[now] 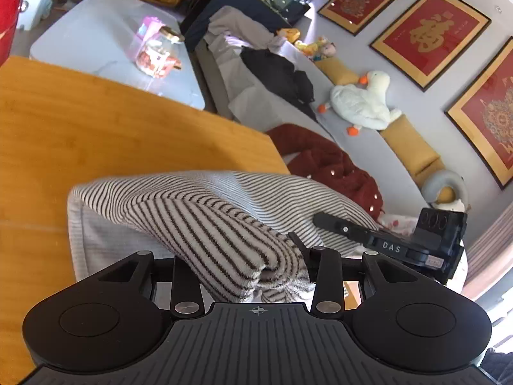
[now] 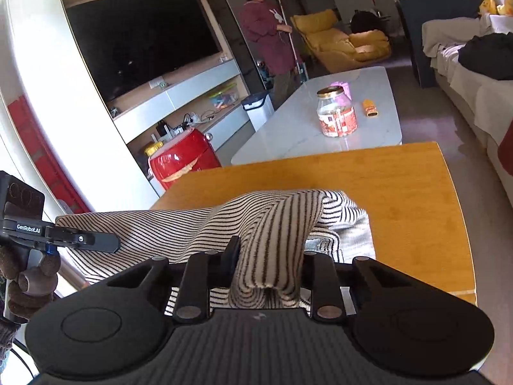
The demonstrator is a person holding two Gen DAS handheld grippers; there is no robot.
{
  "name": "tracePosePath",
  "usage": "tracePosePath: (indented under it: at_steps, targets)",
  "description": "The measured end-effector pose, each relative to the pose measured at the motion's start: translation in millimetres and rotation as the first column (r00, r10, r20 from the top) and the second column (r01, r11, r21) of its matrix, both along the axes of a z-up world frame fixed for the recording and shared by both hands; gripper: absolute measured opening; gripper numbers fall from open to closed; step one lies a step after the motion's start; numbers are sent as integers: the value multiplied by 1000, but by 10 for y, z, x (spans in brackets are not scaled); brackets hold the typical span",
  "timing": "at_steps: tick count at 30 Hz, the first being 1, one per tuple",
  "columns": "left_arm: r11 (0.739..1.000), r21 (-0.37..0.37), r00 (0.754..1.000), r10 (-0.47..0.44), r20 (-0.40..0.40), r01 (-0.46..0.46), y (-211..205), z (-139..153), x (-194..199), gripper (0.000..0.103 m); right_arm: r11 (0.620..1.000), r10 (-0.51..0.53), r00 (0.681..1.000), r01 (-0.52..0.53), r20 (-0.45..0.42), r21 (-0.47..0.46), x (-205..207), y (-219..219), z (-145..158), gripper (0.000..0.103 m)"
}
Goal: Fold clothes
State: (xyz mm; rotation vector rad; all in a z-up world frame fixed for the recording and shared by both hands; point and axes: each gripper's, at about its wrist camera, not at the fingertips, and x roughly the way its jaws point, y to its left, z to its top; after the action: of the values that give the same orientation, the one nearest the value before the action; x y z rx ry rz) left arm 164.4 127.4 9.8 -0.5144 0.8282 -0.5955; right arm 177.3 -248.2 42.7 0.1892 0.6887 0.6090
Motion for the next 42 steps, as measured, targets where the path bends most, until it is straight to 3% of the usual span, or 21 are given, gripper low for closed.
tracePosePath:
  at_steps: [3, 6, 9, 11, 12, 14, 16, 22, 27, 30, 34, 38, 42]
  targets:
    - [999, 39, 997, 26, -75, -23, -33, -336, -111, 42, 995, -4, 1000, 3, -2, -100, -79, 45, -225, 26]
    - [996, 57, 990, 78, -117, -72, 48, -524, -159, 41, 983, -10, 1000, 14, 25, -184, -134, 118, -374, 35]
    - [986, 123, 990, 122, -69, -113, 109, -373, -263, 52, 977, -28, 998, 40, 58, -209, -203, 100, -281, 52]
    - [975, 175, 989, 144, -21, -138, 136, -242, -355, 59, 970, -53, 995, 72, 88, -230, -237, 72, -222, 74]
    - [973, 183, 990, 144, 7, -142, 134, -161, -421, 63, 966, -67, 993, 90, 100, -242, -231, 71, -218, 80]
    - [976, 164, 989, 136, 51, -142, 114, -13, -539, 76, 956, -96, 988, 126, 123, -265, -217, 70, -209, 95]
    - [983, 127, 989, 123, 80, -133, 57, 86, -623, 85, 944, -124, 981, 163, 147, -288, -204, 69, -200, 102]
    - [980, 114, 982, 152, 113, -165, -108, 173, -731, 87, 898, -203, 953, 272, 223, -347, -165, 65, -173, 103]
    - [933, 202, 934, 241, 264, -298, -151, 427, -948, 89, 883, -249, 949, 304, 191, -358, -112, 72, -447, 103]
    - [958, 145, 942, 201, 270, -246, -206, 573, -983, 95, 885, -263, 949, 309, 174, -349, -86, 51, -531, 103]
    - [997, 40, 988, 61, 141, -68, -455, 419, -810, 95, 897, -266, 952, 301, 148, -324, -91, -25, -555, 103]
    - [998, 65, 998, 12, -58, -9, -690, -131, -480, 95, 895, -274, 950, 309, 150, -321, -139, -26, -555, 103]
    - [997, 59, 997, 49, -62, -46, -590, -268, -330, 94, 891, -273, 949, 310, 156, -330, -305, 9, -570, 103]
